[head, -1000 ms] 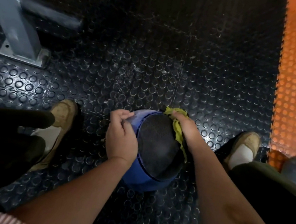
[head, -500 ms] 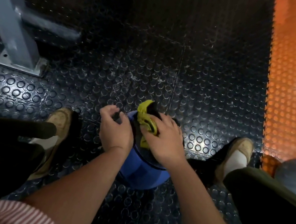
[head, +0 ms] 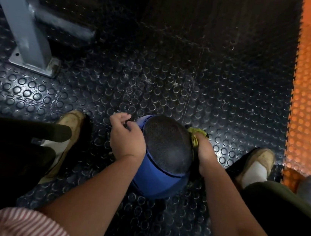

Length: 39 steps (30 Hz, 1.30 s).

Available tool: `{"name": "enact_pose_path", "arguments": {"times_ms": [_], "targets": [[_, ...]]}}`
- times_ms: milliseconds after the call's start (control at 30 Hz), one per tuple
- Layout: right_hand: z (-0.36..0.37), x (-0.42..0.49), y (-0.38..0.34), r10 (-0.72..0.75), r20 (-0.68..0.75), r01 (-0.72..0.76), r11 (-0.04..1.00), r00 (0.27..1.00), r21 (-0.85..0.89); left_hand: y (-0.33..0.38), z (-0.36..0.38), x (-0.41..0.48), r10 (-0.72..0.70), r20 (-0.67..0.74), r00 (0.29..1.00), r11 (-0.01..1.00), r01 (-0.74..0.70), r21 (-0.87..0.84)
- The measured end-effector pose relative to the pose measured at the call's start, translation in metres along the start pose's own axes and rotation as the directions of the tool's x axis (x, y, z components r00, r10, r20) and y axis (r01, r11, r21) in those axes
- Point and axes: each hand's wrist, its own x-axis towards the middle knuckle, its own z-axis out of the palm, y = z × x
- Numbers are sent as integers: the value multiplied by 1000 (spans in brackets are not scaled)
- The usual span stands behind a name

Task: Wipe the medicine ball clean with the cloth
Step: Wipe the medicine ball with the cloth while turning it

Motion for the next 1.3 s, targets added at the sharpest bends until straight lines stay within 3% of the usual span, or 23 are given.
{"name": "enact_pose_path", "arguments": {"times_ms": [100, 133, 200, 300, 367, 400, 433, 467, 533, 600, 667, 733, 800, 867, 933, 1000, 1067, 1167, 1233, 1300], "targets": [[15, -24, -5, -178, -117, 145, 957, 977, -250, -1, 0, 2, -38, -41, 998, 999, 38, -7], [23, -37, -5, -291, -157, 206, 890, 944, -406, -1, 0, 1, -49, -46, 998, 999, 49, -7], [45, -66, 1, -496, -132, 273, 659, 858, -701, 0, 1, 3, -80, -69, 994, 997, 79, -7], [66, -113, 29, -718, 70, 490, 399, 693, -775, 7, 3, 3, -135, -73, 988, 991, 134, -27], [59, -117, 56, -777, 166, 593, 303, 607, -746, 10, 5, 6, -186, -76, 980, 980, 179, -90], [51, -113, 66, -795, 147, 613, 319, 588, -723, 10, 7, 8, -205, -74, 976, 973, 195, -125], [43, -107, 71, -795, 78, 617, 401, 602, -677, 10, 10, 9, -211, -67, 975, 968, 199, -153], [37, -104, 69, -759, -43, 598, 546, 650, -587, 9, 12, 11, -209, -53, 976, 966, 198, -167], [24, -85, 59, -540, -280, 489, 840, 794, -235, 6, 16, 10, -201, -13, 979, 967, 197, -160], [6, -61, 43, -234, -295, 275, 955, 926, 106, 4, 18, 10, -213, 16, 977, 972, 214, -94], [-12, -42, 35, -74, -198, 112, 976, 977, 185, 1, 16, 15, -246, 36, 969, 969, 246, -3], [-24, -26, 32, -47, -140, 69, 986, 989, 154, -8, 14, 28, -282, 42, 958, 958, 280, 57], [-33, -22, 25, -51, -174, 68, 994, 983, 91, -16, 15, 42, -310, 79, 947, 945, 298, 133], [-43, -20, 15, -127, -333, 109, 991, 935, -72, -22, 21, 51, -361, 168, 918, 927, 332, 175], [-50, -25, 8, -244, -526, 133, 962, 815, -240, -28, 30, 57, -434, 292, 852, 900, 402, 166], [-52, -33, 6, -329, -562, 216, 941, 759, -259, -34, 39, 62, -475, 440, 762, 877, 454, 160], [-48, -36, 4, -324, -503, 248, 945, 801, -214, -28, 43, 59, -478, 560, 676, 864, 476, 163], [-54, -25, -2, -137, -319, 150, 989, 938, 18, -12, 46, 48, -472, 673, 569, 849, 499, 173], [-62, -18, -1, 16, -158, 12, 984, 987, 177, -9, 48, 45, -474, 706, 526, 846, 493, 202], [-71, -11, 7, 53, -94, -29, 970, 994, 242, -4, 47, 36, -504, 692, 516, 843, 469, 264]]}}
